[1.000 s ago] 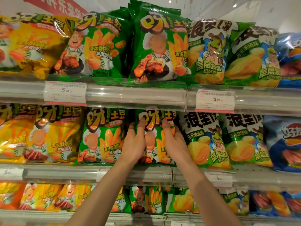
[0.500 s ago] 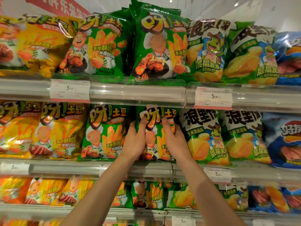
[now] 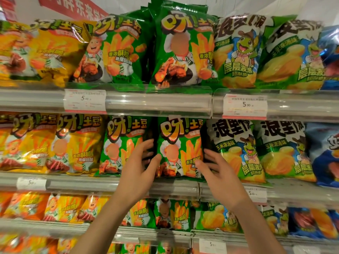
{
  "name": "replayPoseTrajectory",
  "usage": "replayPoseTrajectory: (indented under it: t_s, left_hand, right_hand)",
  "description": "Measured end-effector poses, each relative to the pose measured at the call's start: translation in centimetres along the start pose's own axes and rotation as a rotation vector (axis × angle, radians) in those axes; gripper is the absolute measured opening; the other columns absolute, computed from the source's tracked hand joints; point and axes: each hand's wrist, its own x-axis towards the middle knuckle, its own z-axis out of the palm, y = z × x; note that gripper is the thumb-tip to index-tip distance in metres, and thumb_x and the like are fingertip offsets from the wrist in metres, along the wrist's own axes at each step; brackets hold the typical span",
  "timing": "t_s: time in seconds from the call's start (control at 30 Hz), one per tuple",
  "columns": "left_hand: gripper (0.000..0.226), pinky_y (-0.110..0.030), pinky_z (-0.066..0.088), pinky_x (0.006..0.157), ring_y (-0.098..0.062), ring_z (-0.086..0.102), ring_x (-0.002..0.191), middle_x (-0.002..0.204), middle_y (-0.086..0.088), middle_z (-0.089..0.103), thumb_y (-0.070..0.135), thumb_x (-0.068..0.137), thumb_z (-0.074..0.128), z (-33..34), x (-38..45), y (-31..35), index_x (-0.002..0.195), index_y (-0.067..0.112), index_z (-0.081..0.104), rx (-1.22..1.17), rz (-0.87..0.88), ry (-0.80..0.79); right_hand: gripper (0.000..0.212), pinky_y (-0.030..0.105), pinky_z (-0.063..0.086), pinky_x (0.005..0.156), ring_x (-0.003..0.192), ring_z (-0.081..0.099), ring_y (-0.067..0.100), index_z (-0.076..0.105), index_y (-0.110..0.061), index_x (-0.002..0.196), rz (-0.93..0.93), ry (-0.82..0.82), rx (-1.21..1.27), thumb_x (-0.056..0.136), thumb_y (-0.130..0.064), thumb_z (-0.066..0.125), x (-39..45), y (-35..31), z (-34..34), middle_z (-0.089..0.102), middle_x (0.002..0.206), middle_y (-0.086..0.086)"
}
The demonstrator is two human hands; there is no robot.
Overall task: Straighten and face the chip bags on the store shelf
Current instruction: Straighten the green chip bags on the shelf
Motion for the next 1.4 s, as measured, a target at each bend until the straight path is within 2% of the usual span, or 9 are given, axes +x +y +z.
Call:
replayPoseTrajectory:
  t_s: [0.27,0.5,0.67,0.77,0.9,1.0,1.13,1.27,1.4]
  left_hand:
    - [0.020,-0.007,0.047,0.069,0.011,0.060,0.098,0.104,0.033,0.062,0.038,0.096,0.058,-2.6,-4.9,-0.5,0.116,0.041,0.057,0.070,-0.107,-0.002]
    - [0.017,-0.012,0.048,0.074,0.005,0.064,0.095,0.099,0.029,0.068,0.043,0.095,0.058,-3.4,-5.9,-2.5,0.112,0.040,0.062,0.092,-0.191,-0.193]
    - [0.013,-0.009,0.048,0.073,0.005,0.065,0.093,0.096,0.028,0.070,0.041,0.095,0.058,-5.1,-5.4,-4.0,0.105,0.039,0.066,0.050,-0.170,-0.274]
    - [0.013,-0.009,0.048,0.075,0.005,0.066,0.093,0.097,0.026,0.071,0.039,0.096,0.058,-7.1,-4.9,-5.0,0.105,0.038,0.067,0.006,-0.149,-0.317]
    - [0.015,-0.010,0.047,0.075,0.005,0.065,0.093,0.096,0.027,0.070,0.042,0.095,0.057,-11.3,-3.6,-6.5,0.105,0.038,0.067,-0.018,-0.122,-0.366]
    - [0.015,-0.017,0.050,0.079,0.006,0.063,0.093,0.097,0.029,0.068,0.046,0.094,0.056,-14.7,-2.4,-7.7,0.105,0.041,0.065,-0.002,-0.106,-0.357]
    - [0.015,-0.020,0.051,0.084,0.004,0.064,0.095,0.100,0.031,0.065,0.042,0.095,0.057,-17.8,-1.3,-8.6,0.107,0.038,0.065,-0.041,-0.098,-0.331]
    - [0.029,-0.033,0.054,0.089,0.002,0.064,0.097,0.103,0.020,0.068,0.050,0.090,0.056,-18.3,0.0,-8.6,0.117,0.039,0.061,-0.074,-0.048,-0.257]
    - [0.050,-0.026,0.041,0.108,0.010,0.046,0.125,0.139,0.024,0.047,0.047,0.095,0.055,-16.2,1.6,-7.9,0.142,0.037,0.041,-0.087,0.035,-0.172]
  right_hand:
    - [0.034,0.013,0.046,0.082,0.098,0.059,-0.010,0.059,-0.040,0.116,-0.052,0.102,-0.183,0.085,-0.054,0.057,-5.6,2.4,-0.6,0.063,0.105,-0.024]
    - [0.018,0.005,0.045,0.072,0.088,0.058,-0.015,0.054,-0.046,0.111,0.041,-0.004,-0.339,0.093,-0.049,0.057,-6.5,3.1,2.0,0.066,0.096,-0.026]
    - [0.021,0.017,0.053,0.075,0.084,0.064,-0.005,0.064,-0.036,0.114,0.060,0.053,-0.331,0.093,-0.037,0.061,-7.8,2.5,3.7,0.070,0.088,-0.017]
    - [0.021,0.008,0.049,0.070,0.083,0.066,-0.006,0.064,-0.038,0.109,0.061,0.101,-0.329,0.094,-0.024,0.064,-8.7,1.3,5.4,0.071,0.084,-0.022]
    - [0.025,0.008,0.050,0.072,0.083,0.065,-0.009,0.060,-0.049,0.101,0.056,0.141,-0.363,0.093,-0.026,0.064,-9.2,-1.0,9.0,0.065,0.090,-0.039]
    - [0.017,0.020,0.056,0.079,0.086,0.067,-0.006,0.063,-0.045,0.106,0.053,0.157,-0.352,0.091,-0.039,0.061,-8.7,-2.5,12.1,0.067,0.095,-0.035]
    - [0.023,0.021,0.056,0.078,0.088,0.066,-0.005,0.064,-0.040,0.111,-0.008,0.186,-0.363,0.089,-0.046,0.059,-7.1,-4.6,15.7,0.070,0.091,-0.027]
    - [0.036,0.020,0.054,0.085,0.096,0.063,-0.005,0.062,-0.032,0.120,-0.076,0.255,-0.364,0.091,-0.052,0.054,-4.5,-6.7,18.1,0.068,0.105,-0.020]
    - [0.038,0.029,0.046,0.101,0.118,0.056,0.007,0.053,-0.035,0.129,-0.184,0.424,-0.240,0.094,-0.047,0.059,-0.6,-8.3,19.6,0.058,0.126,-0.011]
